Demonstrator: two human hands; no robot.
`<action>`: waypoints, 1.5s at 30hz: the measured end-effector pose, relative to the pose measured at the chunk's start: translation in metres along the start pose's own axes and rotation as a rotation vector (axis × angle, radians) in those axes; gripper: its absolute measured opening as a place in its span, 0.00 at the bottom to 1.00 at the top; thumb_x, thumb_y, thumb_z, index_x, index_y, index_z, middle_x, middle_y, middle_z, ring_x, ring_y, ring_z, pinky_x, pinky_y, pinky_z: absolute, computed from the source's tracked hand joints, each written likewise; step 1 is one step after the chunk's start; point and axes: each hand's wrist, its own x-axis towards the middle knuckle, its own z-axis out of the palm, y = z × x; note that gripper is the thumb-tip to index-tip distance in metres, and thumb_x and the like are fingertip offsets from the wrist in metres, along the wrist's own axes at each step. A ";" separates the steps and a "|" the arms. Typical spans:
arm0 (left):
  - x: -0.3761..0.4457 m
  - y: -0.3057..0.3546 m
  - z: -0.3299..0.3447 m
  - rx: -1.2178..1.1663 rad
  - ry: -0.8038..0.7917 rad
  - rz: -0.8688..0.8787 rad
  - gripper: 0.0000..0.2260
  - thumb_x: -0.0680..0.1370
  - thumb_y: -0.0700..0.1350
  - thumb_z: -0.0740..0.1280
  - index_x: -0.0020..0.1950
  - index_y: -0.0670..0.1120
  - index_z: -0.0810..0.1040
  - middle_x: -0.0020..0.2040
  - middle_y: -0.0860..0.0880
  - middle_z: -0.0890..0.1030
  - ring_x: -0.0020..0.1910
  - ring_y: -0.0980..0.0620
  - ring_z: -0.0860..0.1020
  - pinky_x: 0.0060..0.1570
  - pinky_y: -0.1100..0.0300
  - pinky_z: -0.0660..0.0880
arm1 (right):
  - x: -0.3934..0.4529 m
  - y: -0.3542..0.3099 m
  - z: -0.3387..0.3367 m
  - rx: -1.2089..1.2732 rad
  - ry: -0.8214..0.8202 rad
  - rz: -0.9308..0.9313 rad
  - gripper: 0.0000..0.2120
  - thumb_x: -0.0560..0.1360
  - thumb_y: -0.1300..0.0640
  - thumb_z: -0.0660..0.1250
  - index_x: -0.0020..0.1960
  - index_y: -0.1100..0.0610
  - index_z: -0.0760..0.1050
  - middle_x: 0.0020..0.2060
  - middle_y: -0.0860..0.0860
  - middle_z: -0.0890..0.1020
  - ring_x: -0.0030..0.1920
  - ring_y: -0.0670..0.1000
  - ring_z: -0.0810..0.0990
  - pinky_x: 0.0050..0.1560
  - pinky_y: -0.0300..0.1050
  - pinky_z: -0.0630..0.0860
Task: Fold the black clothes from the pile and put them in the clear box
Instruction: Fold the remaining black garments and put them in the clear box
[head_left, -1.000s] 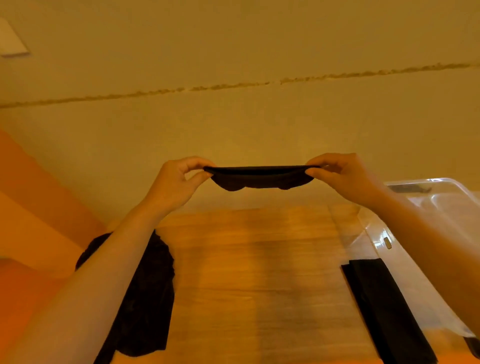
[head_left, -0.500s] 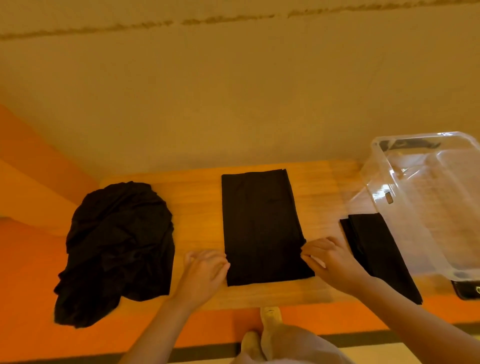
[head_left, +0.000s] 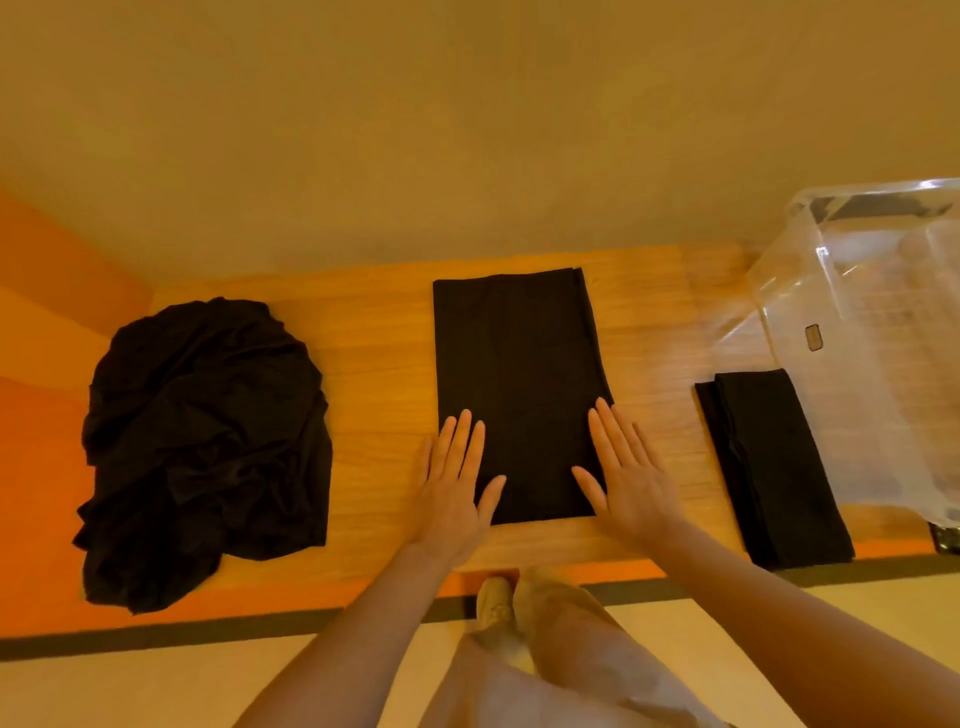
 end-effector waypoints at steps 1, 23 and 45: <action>-0.005 -0.003 0.001 0.012 0.005 -0.004 0.30 0.81 0.61 0.42 0.78 0.46 0.52 0.79 0.46 0.52 0.78 0.47 0.48 0.73 0.46 0.49 | -0.007 0.007 0.000 -0.001 -0.004 0.016 0.34 0.80 0.38 0.41 0.78 0.59 0.48 0.78 0.54 0.49 0.78 0.51 0.45 0.75 0.51 0.47; 0.166 -0.046 -0.054 0.055 0.060 -0.064 0.30 0.81 0.62 0.44 0.79 0.50 0.43 0.79 0.51 0.42 0.77 0.53 0.38 0.75 0.49 0.39 | 0.174 0.014 -0.037 0.042 0.041 -0.066 0.33 0.78 0.38 0.37 0.78 0.54 0.41 0.78 0.48 0.43 0.77 0.48 0.38 0.76 0.51 0.41; 0.045 -0.039 -0.026 -0.180 0.206 0.175 0.25 0.82 0.53 0.54 0.77 0.45 0.60 0.78 0.48 0.57 0.77 0.52 0.54 0.73 0.46 0.53 | 0.060 0.021 -0.030 0.086 0.063 -0.169 0.27 0.82 0.46 0.48 0.78 0.56 0.52 0.78 0.51 0.50 0.78 0.50 0.46 0.75 0.59 0.49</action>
